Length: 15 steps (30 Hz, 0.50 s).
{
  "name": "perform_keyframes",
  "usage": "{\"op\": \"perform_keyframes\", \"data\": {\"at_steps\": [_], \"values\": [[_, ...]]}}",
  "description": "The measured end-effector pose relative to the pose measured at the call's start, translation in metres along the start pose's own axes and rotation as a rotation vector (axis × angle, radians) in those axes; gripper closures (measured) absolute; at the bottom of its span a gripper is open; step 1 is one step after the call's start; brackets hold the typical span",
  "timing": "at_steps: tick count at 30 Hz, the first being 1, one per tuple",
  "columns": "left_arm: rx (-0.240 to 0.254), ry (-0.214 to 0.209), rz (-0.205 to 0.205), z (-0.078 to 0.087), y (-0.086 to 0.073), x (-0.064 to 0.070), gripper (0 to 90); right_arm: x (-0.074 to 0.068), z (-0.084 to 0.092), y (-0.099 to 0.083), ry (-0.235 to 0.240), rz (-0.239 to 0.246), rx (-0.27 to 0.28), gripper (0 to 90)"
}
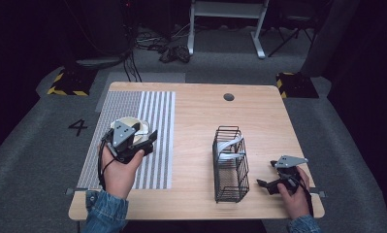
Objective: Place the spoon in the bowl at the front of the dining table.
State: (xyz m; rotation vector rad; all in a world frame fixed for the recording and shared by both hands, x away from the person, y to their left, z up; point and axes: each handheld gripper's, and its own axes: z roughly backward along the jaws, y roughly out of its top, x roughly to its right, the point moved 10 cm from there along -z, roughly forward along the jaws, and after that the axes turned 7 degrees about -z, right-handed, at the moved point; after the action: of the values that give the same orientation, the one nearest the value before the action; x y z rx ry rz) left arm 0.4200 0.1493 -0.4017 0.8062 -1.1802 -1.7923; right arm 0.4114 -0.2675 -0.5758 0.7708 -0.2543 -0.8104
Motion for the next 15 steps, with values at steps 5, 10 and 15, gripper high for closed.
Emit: {"op": "perform_keyframes", "data": {"at_steps": [5, 10, 15], "values": [[-0.004, -0.021, -0.011, 0.013, 0.0, 0.01, 32.8, 0.0, 0.0, 0.0, 0.0, 0.0, 0.0, 0.5], [-0.023, -0.023, -0.049, 0.026, -0.008, 0.011, 31.2, 0.0, 0.0, 0.0, 0.0, 0.0, 0.0, 0.5], [-0.027, -0.014, -0.083, 0.037, -0.015, 0.009, 30.4, 0.0, 0.0, 0.0, 0.0, 0.0, 0.0, 0.5]]}}
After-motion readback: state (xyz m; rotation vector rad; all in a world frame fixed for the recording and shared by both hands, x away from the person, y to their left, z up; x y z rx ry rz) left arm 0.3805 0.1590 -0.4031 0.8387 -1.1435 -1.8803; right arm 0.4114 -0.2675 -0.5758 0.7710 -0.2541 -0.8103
